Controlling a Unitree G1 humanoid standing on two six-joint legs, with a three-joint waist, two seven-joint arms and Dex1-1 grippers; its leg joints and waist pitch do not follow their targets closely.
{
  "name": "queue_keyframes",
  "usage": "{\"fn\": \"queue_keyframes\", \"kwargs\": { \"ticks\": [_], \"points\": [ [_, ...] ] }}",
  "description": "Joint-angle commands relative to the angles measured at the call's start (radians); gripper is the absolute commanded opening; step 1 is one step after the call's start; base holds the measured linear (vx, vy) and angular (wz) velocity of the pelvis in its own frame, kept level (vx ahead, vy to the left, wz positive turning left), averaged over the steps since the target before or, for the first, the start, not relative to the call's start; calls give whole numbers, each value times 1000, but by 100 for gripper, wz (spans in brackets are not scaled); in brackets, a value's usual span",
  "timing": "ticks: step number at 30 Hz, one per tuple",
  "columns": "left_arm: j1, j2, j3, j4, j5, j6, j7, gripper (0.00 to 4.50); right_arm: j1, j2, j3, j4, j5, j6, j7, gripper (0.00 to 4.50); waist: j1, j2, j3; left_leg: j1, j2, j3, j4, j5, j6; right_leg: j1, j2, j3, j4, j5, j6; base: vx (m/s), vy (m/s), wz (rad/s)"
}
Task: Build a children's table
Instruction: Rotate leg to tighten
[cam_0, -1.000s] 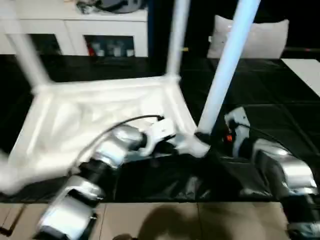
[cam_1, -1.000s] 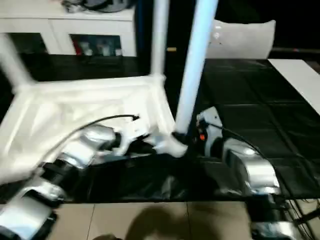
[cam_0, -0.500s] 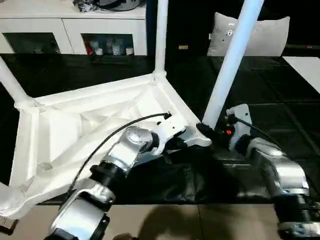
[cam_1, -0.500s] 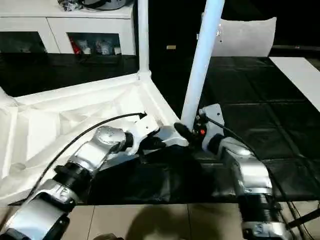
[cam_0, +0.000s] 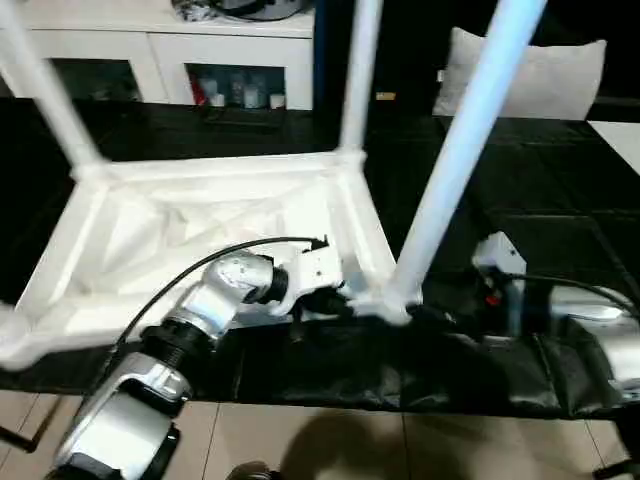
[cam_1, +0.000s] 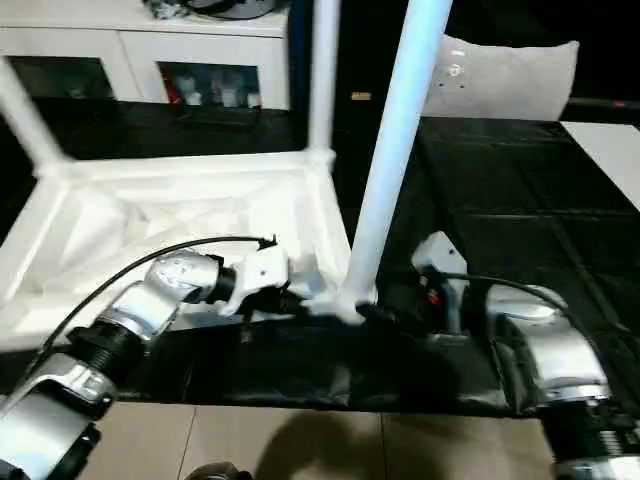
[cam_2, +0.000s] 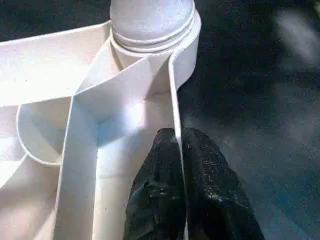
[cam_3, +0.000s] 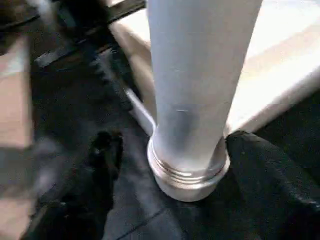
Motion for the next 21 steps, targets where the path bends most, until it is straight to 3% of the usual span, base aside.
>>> {"fn": "queue_keyframes", "kwargs": {
  "ticks": [1,10,16,21],
  "points": [
    [-15,4,-56,-18,17,-49,-80,0,0,-11,23,-23,21,-3,52,323,1,-13,-66,14,88,-30,-61,-120,108,47,-122,73,-81,-248,-132,0,0,0],
    [-12,27,-86,-50,9,-107,-164,0,-9,1,50,-5,26,-17,106,264,14,-14,-65,16,90,-32,-64,-141,79,47,-126,74,-81,-281,-133,0,0,0],
    [-16,26,-83,-42,8,-125,-176,0,-6,-7,67,-14,52,21,147,220,18,-16,-67,15,92,-33,-63,-122,84,47,-125,74,-77,-257,-133,0,0,0],
    [-10,20,-67,-49,-11,-69,-169,0,7,11,46,-52,100,88,136,201,20,-16,-67,14,90,-32,-62,-117,82,48,-125,73,-77,-260,-133,0,0,0]
  ]
}}
